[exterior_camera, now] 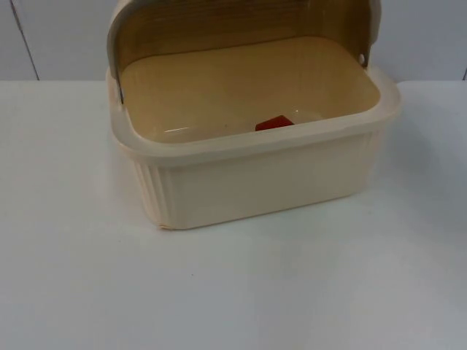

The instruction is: Open the box lid with the left hand, place the block into the box with the right hand, then close the box lid with the left hand.

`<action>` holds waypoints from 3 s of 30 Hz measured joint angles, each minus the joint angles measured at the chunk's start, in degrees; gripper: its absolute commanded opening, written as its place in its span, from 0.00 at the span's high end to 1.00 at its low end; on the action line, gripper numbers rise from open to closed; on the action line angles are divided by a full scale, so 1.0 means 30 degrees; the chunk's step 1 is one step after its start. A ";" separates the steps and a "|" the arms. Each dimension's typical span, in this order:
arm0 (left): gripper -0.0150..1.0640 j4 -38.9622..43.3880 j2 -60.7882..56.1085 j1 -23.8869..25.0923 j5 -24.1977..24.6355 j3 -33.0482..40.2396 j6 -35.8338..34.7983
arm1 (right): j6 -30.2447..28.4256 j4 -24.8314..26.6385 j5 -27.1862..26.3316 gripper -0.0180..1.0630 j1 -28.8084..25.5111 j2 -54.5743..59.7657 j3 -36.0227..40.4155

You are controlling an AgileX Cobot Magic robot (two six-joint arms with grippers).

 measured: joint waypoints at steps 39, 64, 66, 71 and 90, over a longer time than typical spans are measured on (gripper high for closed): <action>0.02 0.0000 0.0000 0.0000 0.0073 0.0000 -0.0530 | -0.4495 0.8794 -0.5332 0.01 -0.8728 -0.2874 0.4595; 0.02 -0.7305 0.6275 0.0000 -0.3107 -0.0432 0.3696 | -0.2833 0.6434 -0.4533 0.01 -0.8728 -0.5050 0.4595; 0.02 -0.7577 0.6531 0.0000 -0.3107 -0.0569 0.3906 | -0.2778 0.6434 -0.4533 0.01 -0.8728 -0.5044 0.4595; 0.02 -1.0612 0.9655 -0.0632 -0.1882 -0.4092 0.7839 | -0.2628 0.6092 -0.4249 0.01 -0.8728 -0.5018 0.4595; 0.03 -0.7663 1.6594 -0.5136 -0.3182 -1.1616 2.1177 | -0.2600 0.5966 -0.4249 0.01 -0.8728 -0.5018 0.4595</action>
